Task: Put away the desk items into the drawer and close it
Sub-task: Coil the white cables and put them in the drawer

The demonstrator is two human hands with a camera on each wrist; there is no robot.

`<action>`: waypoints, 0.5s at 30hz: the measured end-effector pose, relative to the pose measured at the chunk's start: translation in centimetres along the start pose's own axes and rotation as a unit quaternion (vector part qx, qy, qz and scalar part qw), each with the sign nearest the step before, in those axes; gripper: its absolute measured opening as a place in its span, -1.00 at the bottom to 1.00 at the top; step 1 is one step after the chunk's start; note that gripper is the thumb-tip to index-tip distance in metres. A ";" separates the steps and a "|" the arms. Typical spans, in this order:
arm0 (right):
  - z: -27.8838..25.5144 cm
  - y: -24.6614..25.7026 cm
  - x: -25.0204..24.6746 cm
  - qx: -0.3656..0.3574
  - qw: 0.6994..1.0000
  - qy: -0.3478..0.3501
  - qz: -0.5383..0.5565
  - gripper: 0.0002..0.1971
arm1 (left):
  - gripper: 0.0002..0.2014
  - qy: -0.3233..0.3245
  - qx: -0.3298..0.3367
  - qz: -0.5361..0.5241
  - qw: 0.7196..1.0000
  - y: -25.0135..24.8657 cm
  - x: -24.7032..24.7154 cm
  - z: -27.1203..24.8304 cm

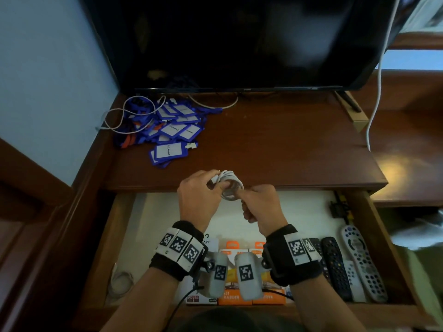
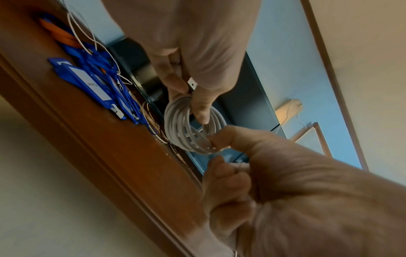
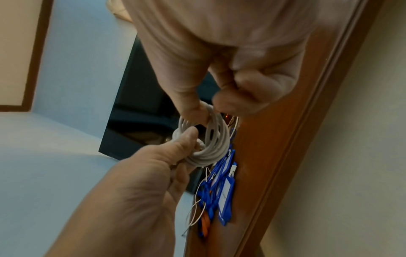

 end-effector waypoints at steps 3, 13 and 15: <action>-0.3 0.0 -0.2 0.010 0.999 0.001 0.048 -0.78 | -0.65 0.007 -0.013 -0.009 1.000 0.1 0.0 0.0; -0.3 0.5 -0.3 0.018 0.992 -0.028 0.118 -0.85 | -0.66 0.021 -0.070 -0.036 0.997 0.2 0.5 -0.4; -0.2 0.4 -0.3 0.016 0.992 -0.036 0.118 -0.89 | -0.74 0.031 -0.072 -0.055 0.995 0.3 0.8 -0.4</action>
Point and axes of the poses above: each hand's wrist, its own z-axis towards the middle knuckle, its own x-axis out of the palm, y = z × x, the point moved 5 cm from there along z, towards the middle knuckle
